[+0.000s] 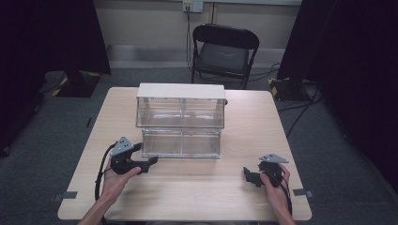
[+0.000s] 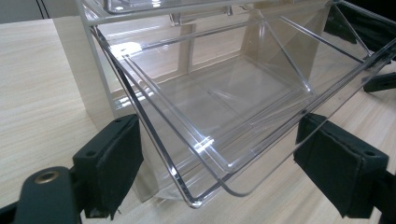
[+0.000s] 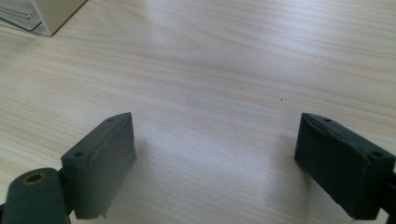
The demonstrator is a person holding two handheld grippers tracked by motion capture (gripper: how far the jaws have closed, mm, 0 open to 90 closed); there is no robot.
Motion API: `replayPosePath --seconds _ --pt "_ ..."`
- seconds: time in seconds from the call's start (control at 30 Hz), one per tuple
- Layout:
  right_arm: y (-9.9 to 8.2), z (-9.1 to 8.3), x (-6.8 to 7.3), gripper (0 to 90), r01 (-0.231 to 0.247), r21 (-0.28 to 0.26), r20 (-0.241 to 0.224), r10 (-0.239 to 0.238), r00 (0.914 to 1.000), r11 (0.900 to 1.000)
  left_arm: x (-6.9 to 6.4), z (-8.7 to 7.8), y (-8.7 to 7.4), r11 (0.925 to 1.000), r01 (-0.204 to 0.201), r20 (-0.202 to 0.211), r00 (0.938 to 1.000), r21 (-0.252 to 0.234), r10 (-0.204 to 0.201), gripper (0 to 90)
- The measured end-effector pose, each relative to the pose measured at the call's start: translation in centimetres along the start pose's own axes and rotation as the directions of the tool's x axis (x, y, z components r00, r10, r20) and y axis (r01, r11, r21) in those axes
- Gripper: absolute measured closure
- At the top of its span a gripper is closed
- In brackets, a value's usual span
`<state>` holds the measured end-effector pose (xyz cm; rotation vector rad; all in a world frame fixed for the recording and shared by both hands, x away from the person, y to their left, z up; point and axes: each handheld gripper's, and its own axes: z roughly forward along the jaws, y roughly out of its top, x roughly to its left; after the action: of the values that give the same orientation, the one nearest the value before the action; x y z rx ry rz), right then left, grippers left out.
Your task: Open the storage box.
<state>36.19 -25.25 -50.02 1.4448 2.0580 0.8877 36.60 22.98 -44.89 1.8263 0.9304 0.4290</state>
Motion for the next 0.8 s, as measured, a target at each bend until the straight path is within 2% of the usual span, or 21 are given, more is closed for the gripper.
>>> replayPosePath --seconds 0.8 --pt "0.0 0.0 0.0 10.7 -0.003 0.002 0.003 0.003 1.0 1.0 0.1 -0.4 1.1 0.9998 0.005 0.006 1.0 -0.018 -0.005 15.5"
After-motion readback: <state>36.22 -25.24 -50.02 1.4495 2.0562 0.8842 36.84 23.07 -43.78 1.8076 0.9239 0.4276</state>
